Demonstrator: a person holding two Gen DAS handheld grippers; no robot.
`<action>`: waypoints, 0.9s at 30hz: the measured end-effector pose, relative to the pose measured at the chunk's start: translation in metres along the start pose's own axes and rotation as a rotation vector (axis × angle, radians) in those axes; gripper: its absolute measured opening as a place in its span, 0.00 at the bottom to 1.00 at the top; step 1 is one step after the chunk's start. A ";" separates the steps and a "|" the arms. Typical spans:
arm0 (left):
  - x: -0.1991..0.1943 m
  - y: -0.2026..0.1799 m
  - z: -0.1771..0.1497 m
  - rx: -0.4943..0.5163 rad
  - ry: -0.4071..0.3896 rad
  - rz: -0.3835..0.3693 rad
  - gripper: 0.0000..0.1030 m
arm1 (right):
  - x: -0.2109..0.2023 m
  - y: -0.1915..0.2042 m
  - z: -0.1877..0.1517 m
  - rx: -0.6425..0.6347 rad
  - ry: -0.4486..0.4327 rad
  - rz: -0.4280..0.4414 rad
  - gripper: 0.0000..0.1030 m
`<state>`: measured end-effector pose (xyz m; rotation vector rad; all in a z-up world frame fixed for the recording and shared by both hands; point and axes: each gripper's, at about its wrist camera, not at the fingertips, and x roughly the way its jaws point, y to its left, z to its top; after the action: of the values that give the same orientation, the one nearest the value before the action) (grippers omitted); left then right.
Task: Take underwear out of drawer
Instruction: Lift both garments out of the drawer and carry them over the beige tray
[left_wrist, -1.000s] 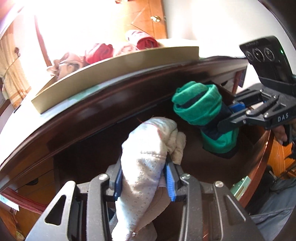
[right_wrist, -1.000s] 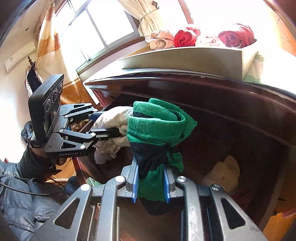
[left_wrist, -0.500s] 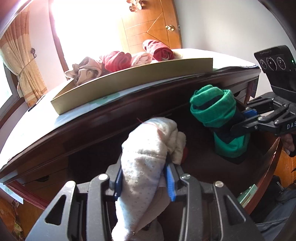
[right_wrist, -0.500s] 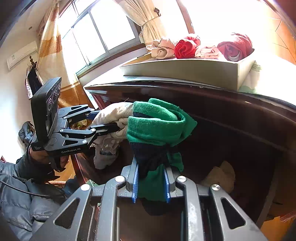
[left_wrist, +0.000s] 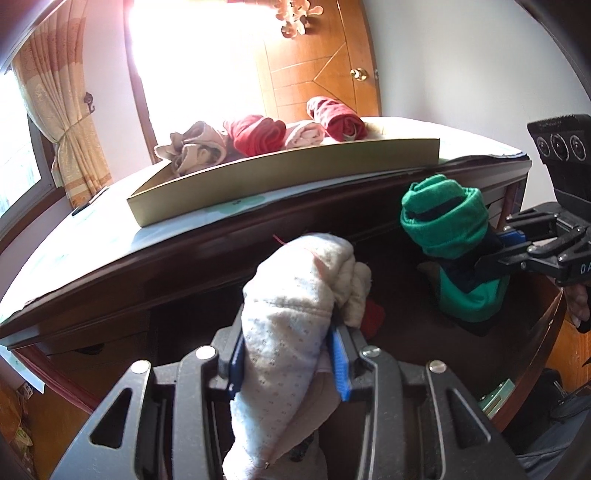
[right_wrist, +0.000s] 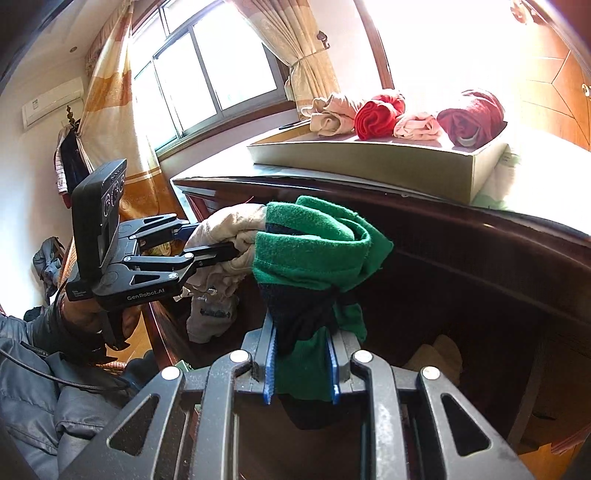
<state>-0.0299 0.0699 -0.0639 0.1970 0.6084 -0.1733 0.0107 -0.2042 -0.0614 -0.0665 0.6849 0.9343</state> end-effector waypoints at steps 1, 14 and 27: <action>-0.001 0.000 0.000 -0.002 -0.005 0.002 0.36 | 0.000 0.000 0.000 -0.001 -0.003 -0.002 0.23; -0.021 0.003 -0.004 -0.060 -0.106 0.025 0.36 | -0.006 0.003 0.001 -0.022 -0.057 -0.024 0.23; -0.030 0.006 -0.001 -0.091 -0.181 0.029 0.36 | -0.018 0.007 0.000 -0.052 -0.145 -0.033 0.23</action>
<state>-0.0532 0.0787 -0.0469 0.1010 0.4319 -0.1336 -0.0020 -0.2128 -0.0493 -0.0556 0.5234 0.9156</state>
